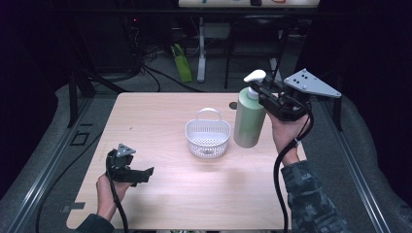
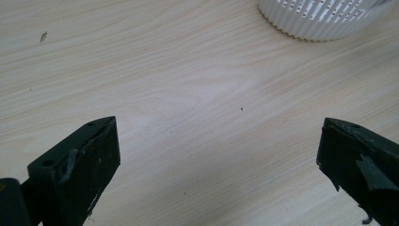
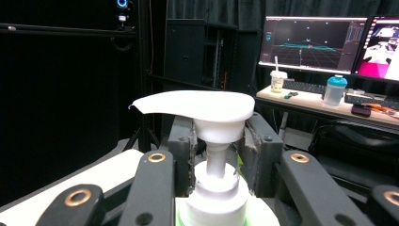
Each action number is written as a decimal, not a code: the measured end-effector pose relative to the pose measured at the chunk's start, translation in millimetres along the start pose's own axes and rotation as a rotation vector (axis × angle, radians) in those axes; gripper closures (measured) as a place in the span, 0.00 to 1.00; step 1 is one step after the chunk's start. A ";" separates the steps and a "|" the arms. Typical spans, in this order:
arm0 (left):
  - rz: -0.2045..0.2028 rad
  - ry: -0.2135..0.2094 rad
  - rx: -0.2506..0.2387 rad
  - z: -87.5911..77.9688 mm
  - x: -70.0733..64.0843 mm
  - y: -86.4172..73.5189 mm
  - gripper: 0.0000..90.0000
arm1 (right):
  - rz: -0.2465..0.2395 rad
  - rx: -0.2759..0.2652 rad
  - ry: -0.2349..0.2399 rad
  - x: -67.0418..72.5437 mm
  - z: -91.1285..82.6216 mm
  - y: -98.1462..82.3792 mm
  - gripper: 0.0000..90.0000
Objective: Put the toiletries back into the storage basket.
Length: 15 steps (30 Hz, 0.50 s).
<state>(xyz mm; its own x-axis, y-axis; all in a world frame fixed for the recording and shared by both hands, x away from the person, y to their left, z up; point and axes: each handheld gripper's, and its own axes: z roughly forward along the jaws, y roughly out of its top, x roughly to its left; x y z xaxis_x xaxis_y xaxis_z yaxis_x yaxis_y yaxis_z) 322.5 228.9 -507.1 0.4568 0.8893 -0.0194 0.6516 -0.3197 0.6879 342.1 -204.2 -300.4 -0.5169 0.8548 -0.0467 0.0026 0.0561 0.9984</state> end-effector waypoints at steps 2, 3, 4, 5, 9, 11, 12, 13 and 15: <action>-0.001 -0.001 0.001 0.2 -0.6 0.0 0.00 | -0.002 0.001 0.003 0.3 1.7 1.3 0.75; -0.001 -0.003 0.000 0.0 -0.5 0.0 0.00 | -0.003 0.003 0.006 0.4 2.3 1.9 0.75; -0.002 -0.002 0.000 0.0 -0.5 0.0 0.00 | -0.001 0.005 0.007 0.7 2.7 2.4 0.75; -0.001 -0.003 -0.001 0.0 -0.2 0.0 0.00 | 0.000 0.003 0.009 0.6 3.2 2.8 0.75; 0.003 -0.002 0.003 0.8 0.3 0.1 0.00 | -0.005 0.004 0.011 0.1 4.6 4.7 0.75; 0.009 0.002 0.010 0.8 0.0 0.4 0.00 | -0.003 0.002 0.012 0.1 5.6 6.0 0.75; 0.011 0.002 0.008 0.9 -0.2 0.5 0.00 | -0.003 0.002 0.013 0.1 6.2 6.7 0.75; 0.012 0.000 0.008 1.2 -0.1 0.8 0.00 | -0.003 0.001 0.015 0.0 6.6 7.1 0.75; 0.012 0.000 0.010 1.6 -0.1 1.0 0.00 | -0.009 0.001 0.016 0.1 8.1 7.9 0.75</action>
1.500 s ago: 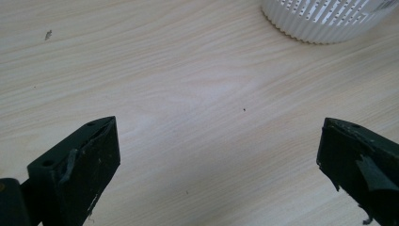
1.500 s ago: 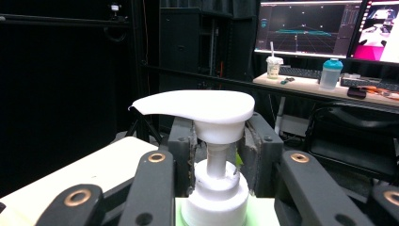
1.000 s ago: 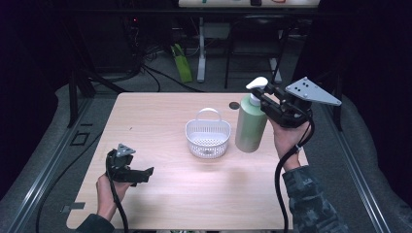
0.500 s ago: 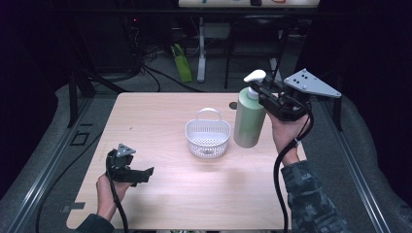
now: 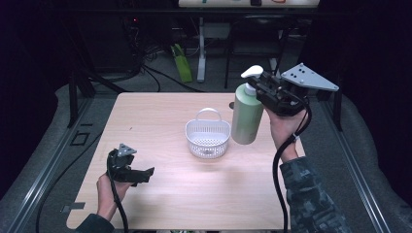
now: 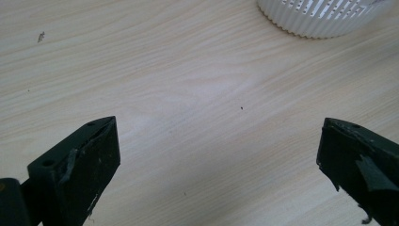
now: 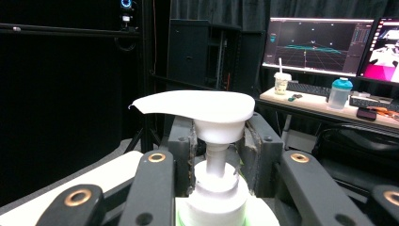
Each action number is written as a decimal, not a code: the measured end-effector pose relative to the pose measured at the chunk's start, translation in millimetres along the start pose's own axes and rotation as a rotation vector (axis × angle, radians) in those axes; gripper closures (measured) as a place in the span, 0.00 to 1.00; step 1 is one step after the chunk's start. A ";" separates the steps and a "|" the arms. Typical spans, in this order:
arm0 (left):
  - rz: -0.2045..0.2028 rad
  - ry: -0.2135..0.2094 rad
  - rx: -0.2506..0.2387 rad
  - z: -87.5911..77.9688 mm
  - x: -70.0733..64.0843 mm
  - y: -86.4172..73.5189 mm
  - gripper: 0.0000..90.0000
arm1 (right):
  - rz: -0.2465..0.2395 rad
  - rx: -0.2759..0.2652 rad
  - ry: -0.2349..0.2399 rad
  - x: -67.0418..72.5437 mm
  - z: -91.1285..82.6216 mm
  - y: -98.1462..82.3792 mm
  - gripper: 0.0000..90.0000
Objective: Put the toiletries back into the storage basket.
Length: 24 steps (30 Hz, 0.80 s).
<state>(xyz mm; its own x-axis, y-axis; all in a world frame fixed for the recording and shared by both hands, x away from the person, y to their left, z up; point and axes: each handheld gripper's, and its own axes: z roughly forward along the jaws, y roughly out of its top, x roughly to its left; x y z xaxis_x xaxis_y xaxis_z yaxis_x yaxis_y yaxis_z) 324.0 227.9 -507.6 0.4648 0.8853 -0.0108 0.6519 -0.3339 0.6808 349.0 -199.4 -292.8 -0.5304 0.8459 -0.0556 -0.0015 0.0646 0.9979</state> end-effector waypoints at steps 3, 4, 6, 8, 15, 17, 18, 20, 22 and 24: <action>0.001 -0.001 0.001 -0.5 -0.6 -0.2 0.00 | 0.002 0.000 0.005 0.2 2.6 1.5 0.75; 0.001 -0.001 0.003 -0.4 -0.7 -0.1 0.00 | 0.000 0.003 0.005 0.5 3.7 2.4 0.75; 0.002 -0.001 0.005 -0.3 -0.6 -0.2 0.00 | 0.000 -0.002 0.005 0.5 5.6 4.0 0.75; 0.001 0.003 0.003 -0.1 -1.1 -0.4 0.00 | 0.001 -0.002 0.004 0.5 6.4 5.1 0.75; 0.003 0.003 0.010 0.4 -0.9 0.0 0.00 | -0.008 -0.008 0.011 3.1 12.7 13.4 0.75; 0.004 0.002 0.009 0.3 -0.3 -0.1 0.00 | -0.006 -0.008 0.013 4.1 14.1 14.7 0.75; 0.004 0.001 0.009 0.1 0.0 -0.1 0.00 | -0.007 -0.009 0.013 4.5 14.9 15.3 0.75; 0.008 0.001 0.008 -0.3 0.7 0.0 0.00 | -0.007 -0.010 0.016 5.6 16.4 16.3 0.75; 0.005 0.002 0.007 -0.2 0.6 -0.3 0.00 | -0.010 -0.013 0.018 7.0 17.8 16.7 0.75; 0.005 0.000 0.007 -0.2 0.8 -0.2 0.00 | -0.009 -0.012 0.023 8.2 20.0 16.8 0.75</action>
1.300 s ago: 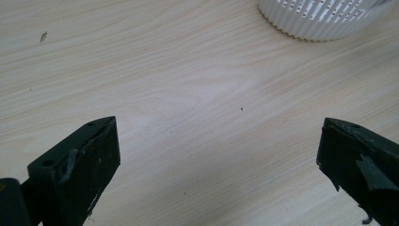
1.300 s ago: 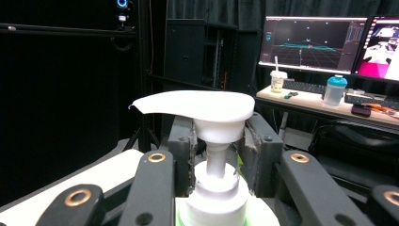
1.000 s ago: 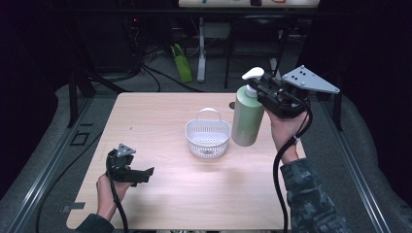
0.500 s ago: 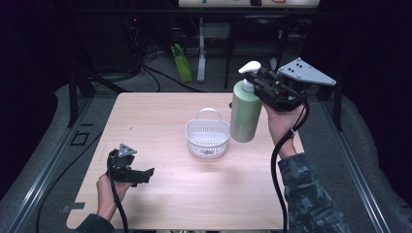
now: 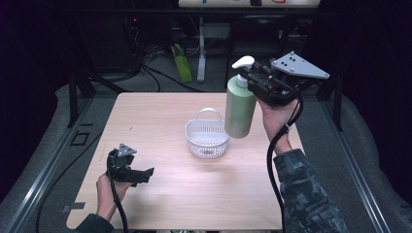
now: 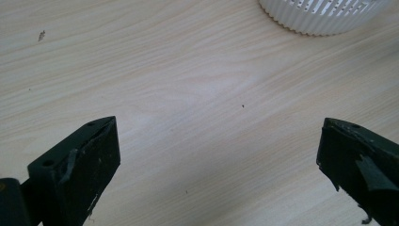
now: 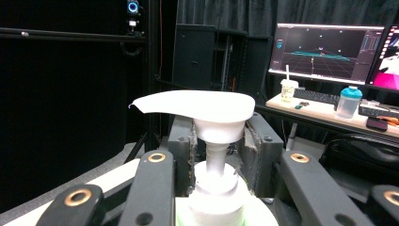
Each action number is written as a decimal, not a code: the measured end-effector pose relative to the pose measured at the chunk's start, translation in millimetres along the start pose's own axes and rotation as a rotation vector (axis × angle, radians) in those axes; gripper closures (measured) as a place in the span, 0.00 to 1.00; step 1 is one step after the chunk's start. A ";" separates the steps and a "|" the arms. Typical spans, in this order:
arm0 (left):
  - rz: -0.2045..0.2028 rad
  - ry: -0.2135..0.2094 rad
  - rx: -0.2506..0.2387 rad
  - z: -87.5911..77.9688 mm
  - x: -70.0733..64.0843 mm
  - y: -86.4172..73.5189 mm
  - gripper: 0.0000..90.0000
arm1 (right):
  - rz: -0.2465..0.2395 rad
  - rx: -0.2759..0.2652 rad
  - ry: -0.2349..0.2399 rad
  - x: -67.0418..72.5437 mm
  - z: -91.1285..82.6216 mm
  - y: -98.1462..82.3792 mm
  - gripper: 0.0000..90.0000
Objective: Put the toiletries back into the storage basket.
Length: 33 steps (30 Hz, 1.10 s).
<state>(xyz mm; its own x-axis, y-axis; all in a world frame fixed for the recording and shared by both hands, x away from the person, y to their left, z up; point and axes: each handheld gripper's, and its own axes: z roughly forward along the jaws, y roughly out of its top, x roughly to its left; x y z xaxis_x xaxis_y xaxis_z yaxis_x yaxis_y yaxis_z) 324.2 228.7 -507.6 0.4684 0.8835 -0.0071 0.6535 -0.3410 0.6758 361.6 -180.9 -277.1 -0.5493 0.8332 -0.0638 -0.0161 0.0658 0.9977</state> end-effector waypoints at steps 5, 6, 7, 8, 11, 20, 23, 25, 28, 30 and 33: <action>-0.015 -0.007 -0.019 -1.3 0.9 -0.1 0.00 | -0.004 0.006 0.010 3.0 6.6 -0.3 0.75; -0.016 -0.009 -0.017 -1.0 0.8 -0.2 0.00 | -0.002 0.006 0.011 3.7 7.8 -0.4 0.75; -0.016 -0.009 -0.017 -1.0 0.8 -0.2 0.00 | -0.001 0.006 0.012 4.2 8.9 -0.3 0.75; -0.015 -0.010 -0.015 -0.6 0.3 -0.2 0.00 | 0.000 0.006 0.013 5.0 10.1 -0.2 0.75; -0.010 -0.009 -0.014 -0.4 -0.1 0.0 0.00 | -0.006 0.007 0.016 6.4 12.6 0.6 0.75; -0.008 -0.012 -0.010 0.0 0.2 0.1 0.00 | -0.014 0.003 0.032 11.8 20.1 6.3 0.75; -0.005 -0.011 -0.009 0.3 -0.2 0.2 0.00 | -0.017 0.003 0.034 12.9 22.2 8.2 0.75; -0.006 -0.012 -0.009 0.4 -0.3 0.2 0.00 | -0.016 -0.001 0.034 13.8 23.3 9.6 0.75; -0.005 -0.012 -0.007 0.2 -0.4 0.2 0.00 | -0.013 -0.005 0.037 14.8 25.3 11.1 0.75; -0.007 -0.012 -0.007 0.1 -0.8 0.1 0.00 | -0.014 -0.005 0.040 16.2 26.9 11.7 0.75; -0.008 -0.013 -0.008 0.0 -1.1 0.1 0.00 | -0.015 -0.007 0.044 18.4 29.1 12.0 0.75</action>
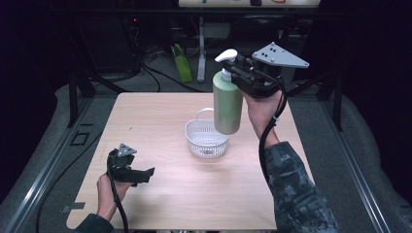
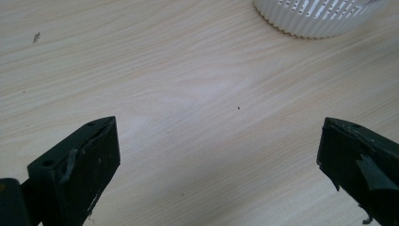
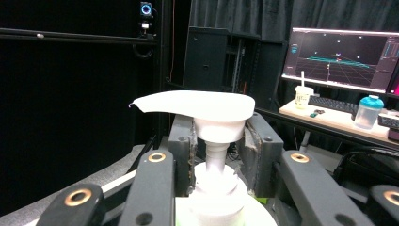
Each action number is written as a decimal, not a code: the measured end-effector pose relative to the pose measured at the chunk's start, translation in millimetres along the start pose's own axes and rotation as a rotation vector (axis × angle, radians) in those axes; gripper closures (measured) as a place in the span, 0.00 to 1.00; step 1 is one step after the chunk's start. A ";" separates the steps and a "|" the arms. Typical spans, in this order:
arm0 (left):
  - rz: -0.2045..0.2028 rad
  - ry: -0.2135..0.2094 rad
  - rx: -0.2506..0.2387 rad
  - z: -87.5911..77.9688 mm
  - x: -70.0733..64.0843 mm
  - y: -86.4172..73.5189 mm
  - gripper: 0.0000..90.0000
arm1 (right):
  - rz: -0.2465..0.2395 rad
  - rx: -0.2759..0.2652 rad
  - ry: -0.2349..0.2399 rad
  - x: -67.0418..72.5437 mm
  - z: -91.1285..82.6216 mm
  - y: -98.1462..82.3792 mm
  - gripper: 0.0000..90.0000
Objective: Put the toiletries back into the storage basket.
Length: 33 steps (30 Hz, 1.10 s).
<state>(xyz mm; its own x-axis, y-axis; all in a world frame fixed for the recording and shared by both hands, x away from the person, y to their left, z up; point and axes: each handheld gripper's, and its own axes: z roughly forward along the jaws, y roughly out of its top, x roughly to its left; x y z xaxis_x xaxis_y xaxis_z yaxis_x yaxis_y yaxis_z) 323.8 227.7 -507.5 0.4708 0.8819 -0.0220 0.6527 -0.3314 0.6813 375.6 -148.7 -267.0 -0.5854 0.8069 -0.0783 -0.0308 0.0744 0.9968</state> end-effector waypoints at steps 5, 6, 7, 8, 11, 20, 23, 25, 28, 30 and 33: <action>0.000 -0.001 0.000 0.2 -0.1 0.0 0.00 | 0.001 0.002 0.005 1.9 3.0 -0.6 0.75; -0.002 -0.002 0.001 0.3 -0.2 0.0 0.00 | -0.002 0.005 0.009 2.9 4.8 -1.0 0.75; -0.001 -0.003 0.001 0.3 -0.2 0.0 0.00 | -0.001 0.007 0.010 3.2 5.5 -1.2 0.75; -0.001 -0.002 0.001 0.3 -0.1 0.0 0.00 | 0.001 0.008 0.011 3.6 6.4 -1.4 0.75; 0.001 -0.002 0.002 0.5 0.3 0.1 0.00 | -0.002 0.011 0.013 4.1 9.0 -1.6 0.75; 0.007 -0.005 0.002 1.2 0.1 0.0 0.00 | -0.002 0.006 0.016 6.1 15.1 -2.1 0.75; 0.008 -0.006 0.005 1.2 -0.3 0.2 0.00 | -0.002 0.009 0.020 8.0 16.9 -2.7 0.75; 0.005 -0.006 0.004 1.4 -0.7 0.2 0.00 | -0.002 0.010 0.023 9.4 18.3 -3.1 0.75; 0.005 -0.005 0.005 1.3 -0.9 0.2 0.00 | -0.001 0.013 0.026 10.8 20.5 -3.9 0.75; 0.008 -0.006 0.006 1.3 -0.6 0.4 0.00 | -0.001 0.016 0.028 11.0 22.2 -4.9 0.75; 0.007 -0.006 0.007 1.5 -0.7 0.4 0.00 | -0.006 0.020 0.028 11.4 24.7 -6.0 0.75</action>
<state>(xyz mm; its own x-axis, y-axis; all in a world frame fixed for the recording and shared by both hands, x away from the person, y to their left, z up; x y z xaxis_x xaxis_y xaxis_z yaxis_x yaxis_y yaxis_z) 324.6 226.4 -508.3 0.4790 0.8776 -0.0217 0.6535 -0.3399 0.6763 389.1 -125.5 -274.3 -0.6079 0.7896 -0.0836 -0.0183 0.0913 0.9957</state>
